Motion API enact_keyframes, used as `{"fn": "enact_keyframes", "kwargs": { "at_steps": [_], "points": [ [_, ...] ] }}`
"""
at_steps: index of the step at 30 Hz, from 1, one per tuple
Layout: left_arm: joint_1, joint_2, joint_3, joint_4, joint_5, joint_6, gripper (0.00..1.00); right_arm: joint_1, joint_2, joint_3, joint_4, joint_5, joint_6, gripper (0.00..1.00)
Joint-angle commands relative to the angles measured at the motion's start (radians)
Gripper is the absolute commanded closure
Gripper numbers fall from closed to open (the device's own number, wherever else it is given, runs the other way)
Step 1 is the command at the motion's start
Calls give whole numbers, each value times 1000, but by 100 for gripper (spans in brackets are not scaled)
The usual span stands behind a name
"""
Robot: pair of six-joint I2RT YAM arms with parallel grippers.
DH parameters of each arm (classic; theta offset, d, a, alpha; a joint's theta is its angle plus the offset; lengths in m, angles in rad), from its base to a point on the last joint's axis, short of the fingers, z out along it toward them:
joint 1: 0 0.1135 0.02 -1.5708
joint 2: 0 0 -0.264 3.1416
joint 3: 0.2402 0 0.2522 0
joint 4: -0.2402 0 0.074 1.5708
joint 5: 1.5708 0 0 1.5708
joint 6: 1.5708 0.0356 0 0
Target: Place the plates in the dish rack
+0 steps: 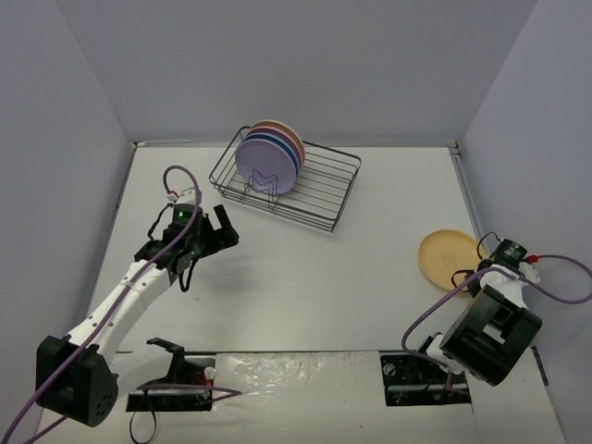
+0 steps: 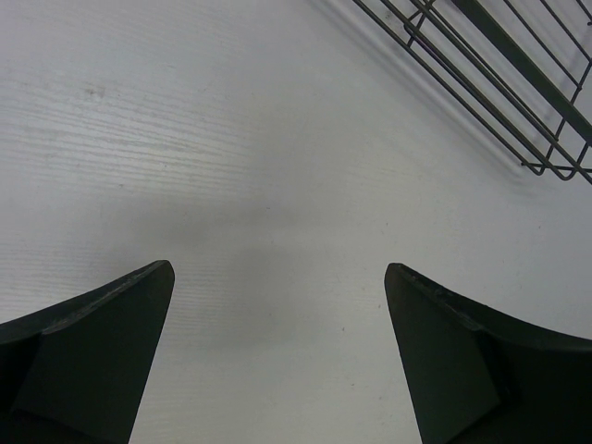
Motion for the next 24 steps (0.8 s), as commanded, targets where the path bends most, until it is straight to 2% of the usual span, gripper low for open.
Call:
{"fn": "enact_keyframes", "kwargs": {
  "at_steps": [1,4,6,8,10,12,14,17,22,24],
  "points": [
    [8,-25,60,16,-16,18,3,20,-94,56,-60,49,-45,100],
    [8,-27,62,11,-16,16,3,138,-245,136,-87,156,-63,100],
    [8,-32,61,8,-31,16,3,287,-300,230,-99,248,-85,100],
    [8,-40,56,6,-54,14,3,452,-321,346,-99,369,-123,100],
    [8,-48,50,0,-65,10,3,567,-327,427,-89,475,-163,100],
    [8,-56,47,-7,-69,3,3,650,-319,482,-38,540,-251,100],
    [8,-69,48,-20,-79,-4,3,795,-306,545,45,607,-353,100],
    [10,-89,57,-44,-98,-23,3,966,-239,610,208,696,-530,100],
    [10,-141,63,-87,-122,-61,3,1301,-87,684,634,909,-1152,100],
    [10,-166,61,-110,-141,-69,3,1413,11,739,789,925,-1389,100]
  ]
}}
